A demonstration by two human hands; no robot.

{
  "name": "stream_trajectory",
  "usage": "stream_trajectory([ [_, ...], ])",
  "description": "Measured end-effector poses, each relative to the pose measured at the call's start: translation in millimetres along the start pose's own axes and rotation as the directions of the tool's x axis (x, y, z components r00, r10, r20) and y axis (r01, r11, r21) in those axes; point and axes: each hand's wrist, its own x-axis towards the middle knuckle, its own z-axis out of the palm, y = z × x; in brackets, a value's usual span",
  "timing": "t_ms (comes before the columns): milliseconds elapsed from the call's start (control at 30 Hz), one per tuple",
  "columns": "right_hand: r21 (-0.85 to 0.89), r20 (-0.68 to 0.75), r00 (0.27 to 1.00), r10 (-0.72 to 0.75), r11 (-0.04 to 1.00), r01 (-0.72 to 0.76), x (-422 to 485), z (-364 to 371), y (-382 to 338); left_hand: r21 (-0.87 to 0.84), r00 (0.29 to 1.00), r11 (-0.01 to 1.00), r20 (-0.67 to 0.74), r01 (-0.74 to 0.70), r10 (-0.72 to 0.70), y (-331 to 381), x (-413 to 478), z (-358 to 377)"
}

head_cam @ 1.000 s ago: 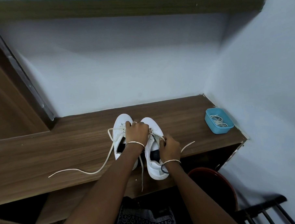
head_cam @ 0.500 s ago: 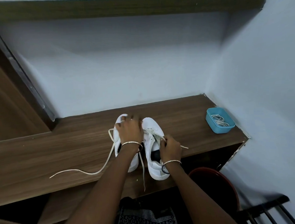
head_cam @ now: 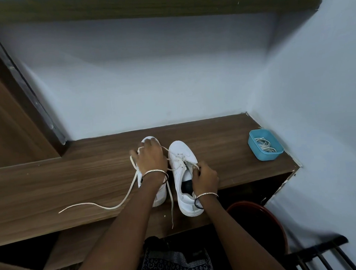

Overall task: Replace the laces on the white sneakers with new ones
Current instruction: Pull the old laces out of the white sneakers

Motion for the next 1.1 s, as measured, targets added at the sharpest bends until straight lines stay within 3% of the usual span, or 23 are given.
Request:
stream_trajectory([
  [133,-0.014,-0.004,1.000,0.002,1.000,-0.002,-1.0,-0.2,-0.6,-0.222,0.909,0.887,0.001,0.406,-0.416,-21.0,14.2,-8.5],
  [233,-0.029,0.000,1.000,0.005,1.000,-0.005,-0.9,-0.7,-1.3,-0.265,0.855,0.828,-0.025,0.494,-0.518,-26.8,11.1,-9.4],
  [300,-0.023,-0.001,1.000,0.007,1.000,-0.007,-1.3,-0.6,-1.7,-0.222,0.914,0.900,-0.075,0.375,-0.399,-25.0,5.4,-6.8],
  [367,-0.020,-0.004,1.000,0.008,1.000,-0.008,-1.6,-0.7,-1.9,-0.133,0.989,0.988,-0.110,0.084,-0.099,-18.6,0.1,-2.9],
  [467,-0.030,-0.002,1.000,0.009,1.000,-0.009,-2.1,-2.2,-2.2,-0.115,0.956,0.956,0.087,-0.269,0.280,-0.7,-7.9,8.2],
  [533,-0.032,0.003,1.000,-0.001,0.999,0.001,-2.0,-2.5,-2.2,-0.083,0.910,0.931,0.197,-0.355,0.365,9.3,-12.2,14.2],
  [633,-0.035,0.004,1.000,-0.011,0.999,0.011,-1.5,-3.0,-3.1,-0.024,0.900,0.923,0.216,-0.384,0.379,13.0,-13.2,15.5],
  [767,-0.039,0.007,1.000,-0.009,0.999,0.009,-0.9,-2.7,-0.6,-0.011,0.944,0.956,0.153,-0.294,0.292,4.7,-7.8,5.6],
  [867,-0.029,0.001,1.000,-0.006,1.000,0.006,-0.6,-0.7,0.7,-0.080,0.998,0.996,0.037,-0.048,0.051,-6.6,-0.7,-3.3],
  [967,-0.026,-0.003,1.000,-0.003,1.000,0.003,-0.6,-0.2,0.6,-0.171,0.978,0.964,-0.007,0.206,-0.210,-21.3,11.3,-10.1],
  [1100,-0.020,-0.004,1.000,-0.002,1.000,0.002,-0.1,1.4,0.8,-0.132,0.966,0.956,0.025,0.260,-0.259,-26.5,10.7,-13.7],
])
